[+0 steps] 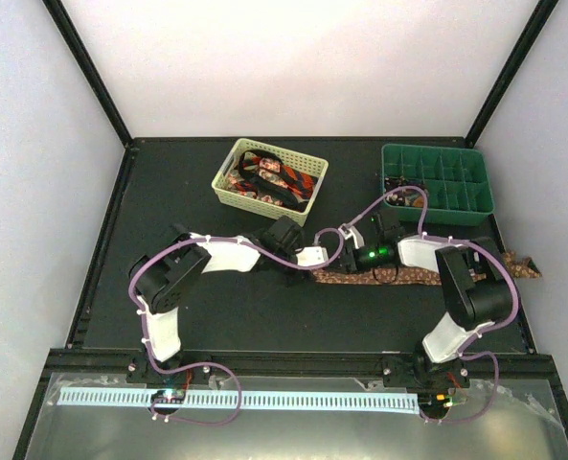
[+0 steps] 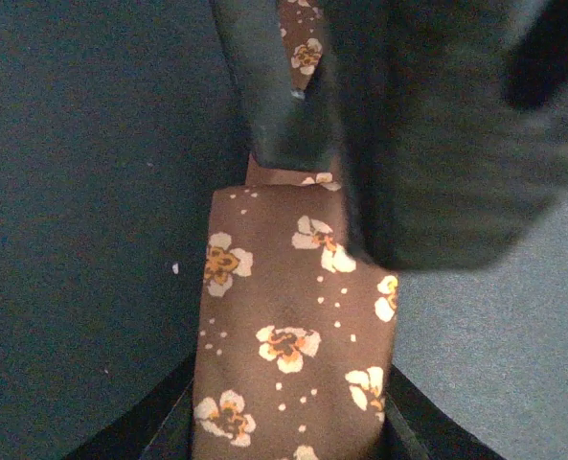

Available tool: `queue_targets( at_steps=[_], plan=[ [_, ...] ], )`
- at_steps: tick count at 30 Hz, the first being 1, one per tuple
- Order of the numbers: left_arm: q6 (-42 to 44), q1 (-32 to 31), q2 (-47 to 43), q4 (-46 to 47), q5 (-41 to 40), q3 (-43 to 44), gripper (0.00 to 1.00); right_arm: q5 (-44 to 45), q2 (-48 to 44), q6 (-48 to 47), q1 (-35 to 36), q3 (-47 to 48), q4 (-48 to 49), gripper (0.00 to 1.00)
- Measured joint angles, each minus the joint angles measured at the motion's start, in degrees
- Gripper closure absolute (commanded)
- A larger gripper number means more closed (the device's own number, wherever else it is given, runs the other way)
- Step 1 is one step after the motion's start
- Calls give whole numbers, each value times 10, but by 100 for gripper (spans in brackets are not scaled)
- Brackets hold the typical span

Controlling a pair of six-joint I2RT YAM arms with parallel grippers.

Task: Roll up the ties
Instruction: Roll the tie at the center of the board.

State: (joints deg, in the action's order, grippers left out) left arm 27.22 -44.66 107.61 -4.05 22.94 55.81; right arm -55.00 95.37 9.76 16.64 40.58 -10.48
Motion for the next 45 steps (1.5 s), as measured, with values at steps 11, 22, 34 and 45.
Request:
queue_targets(
  at_steps=[11, 22, 34, 45],
  plan=[
    [-4, -2, 0, -6, -4, 3, 64, 94, -7, -18, 45, 31, -48, 59],
    [-8, -2, 0, -6, -5, 3, 62, 129, -6, -30, 52, 33, -60, 98],
    [-9, 15, -25, -2, -4, -29, 54, 79, 35, -27, 39, 28, -37, 98],
    [-10, 30, -72, 20, 18, -88, 15, 67, 58, -19, 43, 26, -25, 98]
  ],
)
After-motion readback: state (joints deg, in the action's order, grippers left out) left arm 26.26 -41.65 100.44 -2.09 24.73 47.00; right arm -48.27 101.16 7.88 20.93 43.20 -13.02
